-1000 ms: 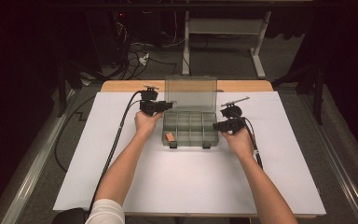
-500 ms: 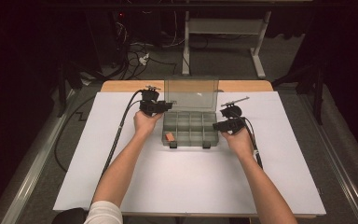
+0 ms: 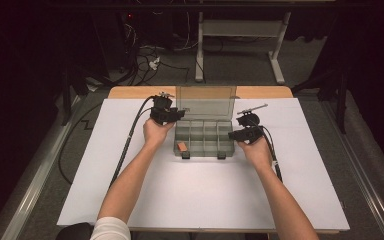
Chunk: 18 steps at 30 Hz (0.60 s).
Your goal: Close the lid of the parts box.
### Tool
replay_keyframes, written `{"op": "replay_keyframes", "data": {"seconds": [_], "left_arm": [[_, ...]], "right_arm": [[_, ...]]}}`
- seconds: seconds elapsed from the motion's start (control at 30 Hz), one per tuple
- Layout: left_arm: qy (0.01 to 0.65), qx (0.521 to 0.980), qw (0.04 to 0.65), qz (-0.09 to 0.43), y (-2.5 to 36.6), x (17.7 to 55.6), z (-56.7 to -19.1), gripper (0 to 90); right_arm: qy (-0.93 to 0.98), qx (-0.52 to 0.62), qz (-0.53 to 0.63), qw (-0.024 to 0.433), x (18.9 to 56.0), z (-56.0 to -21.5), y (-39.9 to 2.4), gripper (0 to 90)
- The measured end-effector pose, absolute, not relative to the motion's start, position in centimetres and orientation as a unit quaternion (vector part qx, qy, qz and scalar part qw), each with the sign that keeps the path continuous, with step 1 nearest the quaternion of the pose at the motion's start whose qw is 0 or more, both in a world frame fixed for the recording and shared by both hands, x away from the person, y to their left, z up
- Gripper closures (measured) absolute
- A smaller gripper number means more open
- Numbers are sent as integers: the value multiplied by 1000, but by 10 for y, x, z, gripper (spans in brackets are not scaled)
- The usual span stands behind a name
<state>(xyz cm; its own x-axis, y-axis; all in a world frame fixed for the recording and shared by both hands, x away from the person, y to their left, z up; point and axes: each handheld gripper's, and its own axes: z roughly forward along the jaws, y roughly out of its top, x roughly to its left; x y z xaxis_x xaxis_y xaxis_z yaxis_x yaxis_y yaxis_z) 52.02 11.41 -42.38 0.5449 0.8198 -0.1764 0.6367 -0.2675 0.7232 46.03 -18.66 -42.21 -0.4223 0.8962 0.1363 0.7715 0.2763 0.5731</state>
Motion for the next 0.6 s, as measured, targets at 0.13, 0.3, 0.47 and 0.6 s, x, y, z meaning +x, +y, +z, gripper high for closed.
{"op": "replay_keyframes", "data": {"seconds": [0.13,0.3,0.47,0.6], "left_arm": [[459,789,391,119,114,519,-422,621],[453,791,392,123,113,516,-420,616],[451,792,393,125,113,515,-420,612],[449,792,395,126,114,515,-418,604]], "right_arm": [[792,526,290,108,460,-422,-186,707],[792,526,291,107,460,-422,-187,707],[792,526,291,107,460,-422,-187,707],[792,526,291,107,460,-422,-187,707]]}}
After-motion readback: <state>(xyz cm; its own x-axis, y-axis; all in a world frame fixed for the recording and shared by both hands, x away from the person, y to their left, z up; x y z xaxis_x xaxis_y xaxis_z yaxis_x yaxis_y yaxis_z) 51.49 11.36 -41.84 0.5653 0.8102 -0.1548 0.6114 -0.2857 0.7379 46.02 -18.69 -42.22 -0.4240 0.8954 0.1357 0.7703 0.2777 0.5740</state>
